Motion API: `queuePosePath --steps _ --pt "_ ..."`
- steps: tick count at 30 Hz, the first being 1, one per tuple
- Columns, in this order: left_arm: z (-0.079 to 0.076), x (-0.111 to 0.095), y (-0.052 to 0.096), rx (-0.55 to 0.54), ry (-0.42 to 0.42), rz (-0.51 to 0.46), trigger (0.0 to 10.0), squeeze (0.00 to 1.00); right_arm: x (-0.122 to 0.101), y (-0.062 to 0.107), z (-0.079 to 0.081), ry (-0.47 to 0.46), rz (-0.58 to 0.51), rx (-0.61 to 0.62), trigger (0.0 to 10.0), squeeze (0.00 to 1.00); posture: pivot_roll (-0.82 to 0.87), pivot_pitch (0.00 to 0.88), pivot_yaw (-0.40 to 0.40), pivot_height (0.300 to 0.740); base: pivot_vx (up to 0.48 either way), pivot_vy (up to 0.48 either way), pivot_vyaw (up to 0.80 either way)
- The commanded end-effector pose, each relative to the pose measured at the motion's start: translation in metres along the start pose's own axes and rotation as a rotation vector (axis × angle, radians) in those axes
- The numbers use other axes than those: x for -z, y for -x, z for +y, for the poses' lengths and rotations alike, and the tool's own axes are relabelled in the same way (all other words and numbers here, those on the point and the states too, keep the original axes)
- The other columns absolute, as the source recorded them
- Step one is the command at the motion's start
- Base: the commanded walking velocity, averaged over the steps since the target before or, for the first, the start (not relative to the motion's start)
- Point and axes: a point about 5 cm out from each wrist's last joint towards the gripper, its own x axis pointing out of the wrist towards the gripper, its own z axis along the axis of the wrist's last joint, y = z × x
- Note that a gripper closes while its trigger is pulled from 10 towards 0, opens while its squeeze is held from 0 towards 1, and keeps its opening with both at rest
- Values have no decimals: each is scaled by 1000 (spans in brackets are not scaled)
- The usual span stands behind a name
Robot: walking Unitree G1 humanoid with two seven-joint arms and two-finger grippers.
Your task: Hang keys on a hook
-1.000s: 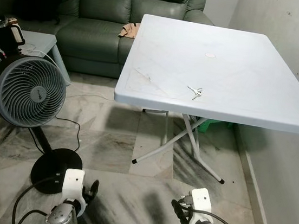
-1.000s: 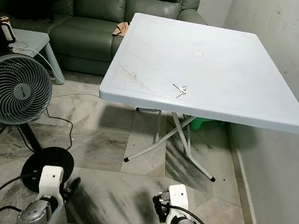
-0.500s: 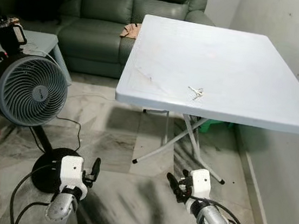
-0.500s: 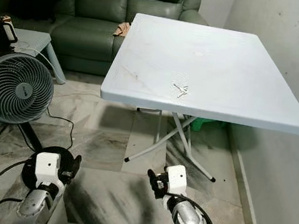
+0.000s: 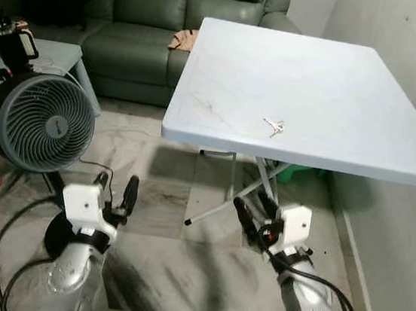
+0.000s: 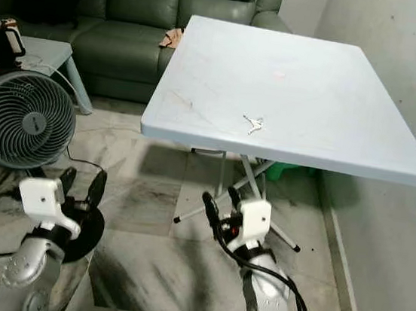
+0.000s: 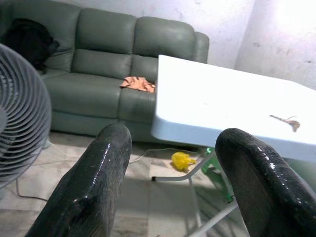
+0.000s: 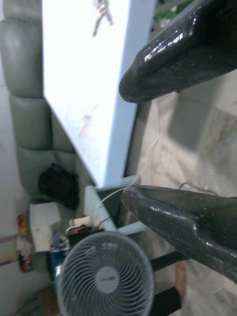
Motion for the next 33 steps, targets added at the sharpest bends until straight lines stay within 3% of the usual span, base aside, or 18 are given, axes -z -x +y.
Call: queuePosePath --steps 1,5,13,14,16,33 --pt "1 0 2 -11 1 23 10000 0 -5 -2 2 -13 -9 0 10000 0 -118 39 11 740 0 0 0" --pt "0 -14 1 1 -24 11 10000 0 -16 -3 5 -19 -11 -6 10000 0 -113 45 9 740 0 0 0" --pt "5 -16 3 -9 -42 62 10000 0 -18 0 1 -32 26 3 10000 0 -114 46 9 740 0 0 0" --pt "5 -16 3 -10 -47 68 10000 0 -18 1 0 -33 31 6 10000 949 -113 45 8 740 0 0 0" --pt "5 -16 3 -11 -51 70 10000 0 -18 1 -1 -32 33 8 10000 1000 -112 45 8 740 0 0 0" --pt "1 -18 -1 10 -104 84 10000 0 -21 -1 -2 -19 39 21 10000 1000 -109 39 9 740 0 0 0"
